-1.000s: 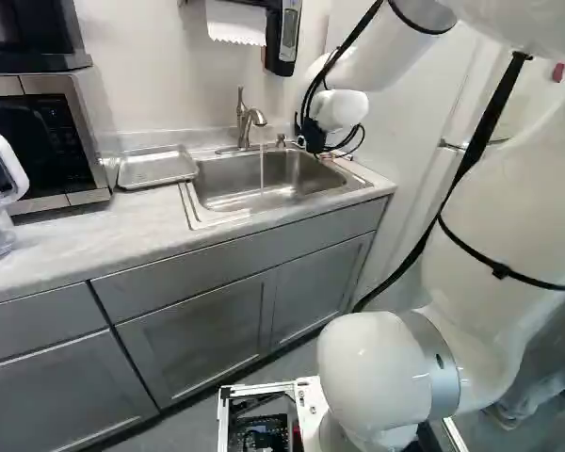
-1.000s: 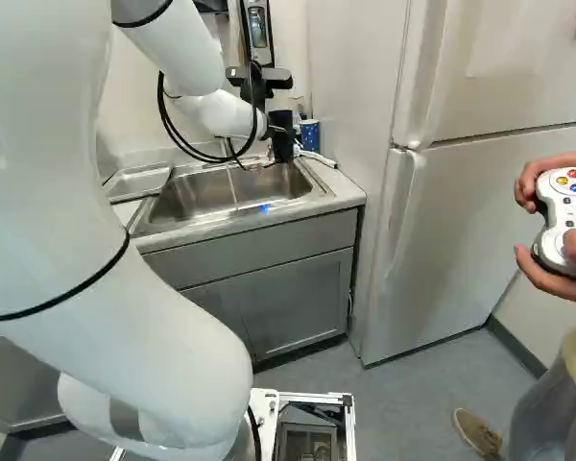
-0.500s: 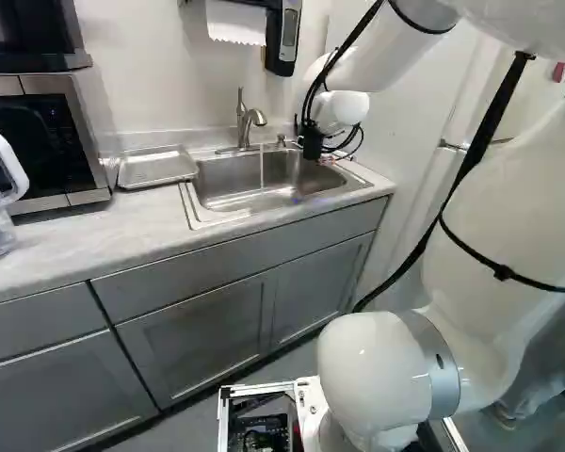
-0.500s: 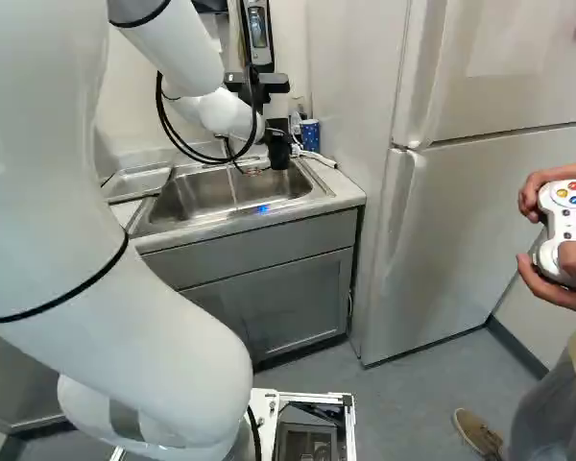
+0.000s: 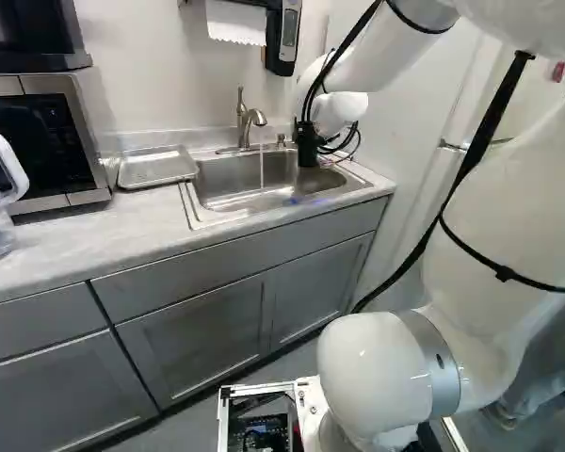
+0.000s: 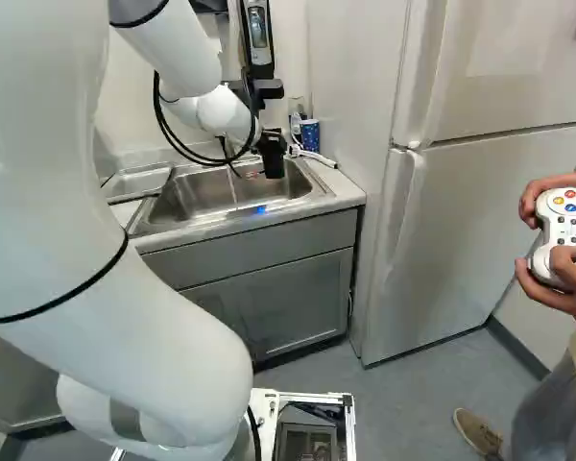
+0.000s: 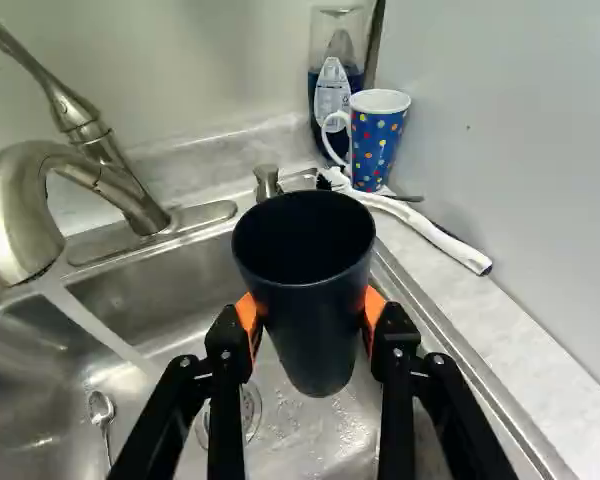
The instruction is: Rinse the cup and place it in the tray
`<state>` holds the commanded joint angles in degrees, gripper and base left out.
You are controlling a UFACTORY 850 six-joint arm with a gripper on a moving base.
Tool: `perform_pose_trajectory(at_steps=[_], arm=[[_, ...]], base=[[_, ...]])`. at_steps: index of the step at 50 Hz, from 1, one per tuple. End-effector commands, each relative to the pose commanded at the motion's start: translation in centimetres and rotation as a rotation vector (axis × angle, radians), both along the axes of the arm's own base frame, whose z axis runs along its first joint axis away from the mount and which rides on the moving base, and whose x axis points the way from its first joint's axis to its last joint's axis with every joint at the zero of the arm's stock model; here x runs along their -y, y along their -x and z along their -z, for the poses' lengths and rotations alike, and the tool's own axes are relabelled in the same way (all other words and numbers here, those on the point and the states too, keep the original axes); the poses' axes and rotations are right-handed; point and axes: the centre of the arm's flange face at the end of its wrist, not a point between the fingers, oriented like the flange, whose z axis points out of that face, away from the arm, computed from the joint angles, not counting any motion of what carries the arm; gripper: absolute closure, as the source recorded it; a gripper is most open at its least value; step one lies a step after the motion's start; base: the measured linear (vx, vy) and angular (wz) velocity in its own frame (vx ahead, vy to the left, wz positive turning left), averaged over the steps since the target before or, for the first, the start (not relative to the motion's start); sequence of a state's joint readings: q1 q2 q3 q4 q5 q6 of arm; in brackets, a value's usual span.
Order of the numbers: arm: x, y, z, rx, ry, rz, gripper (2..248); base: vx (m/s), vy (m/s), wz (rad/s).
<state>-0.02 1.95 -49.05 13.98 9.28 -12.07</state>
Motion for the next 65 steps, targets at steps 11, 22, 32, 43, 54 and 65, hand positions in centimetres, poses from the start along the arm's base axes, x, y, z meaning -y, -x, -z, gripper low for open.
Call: perform_pose_trajectory(at_steps=[11,22,32,43,54,65], arm=[[-0.9,0.2,0.3,-0.043,0.022,-0.045,129],[-2.0,0.1,0.6,-0.084,0.048,-0.097,129],[-3.2,-0.4,0.9,-0.116,0.073,-0.144,129],[-4.4,-0.6,1.1,-0.147,0.103,-0.193,129],[-5.7,-0.5,1.3,-0.173,0.135,-0.244,129],[-7.1,-0.5,1.3,-0.176,0.165,-0.291,129]], base=[[0.000,0.000,0.000],[0.000,0.000,0.000],[0.000,0.000,0.000],[0.000,0.000,0.000],[0.000,0.000,0.000],[0.000,0.000,0.000]])
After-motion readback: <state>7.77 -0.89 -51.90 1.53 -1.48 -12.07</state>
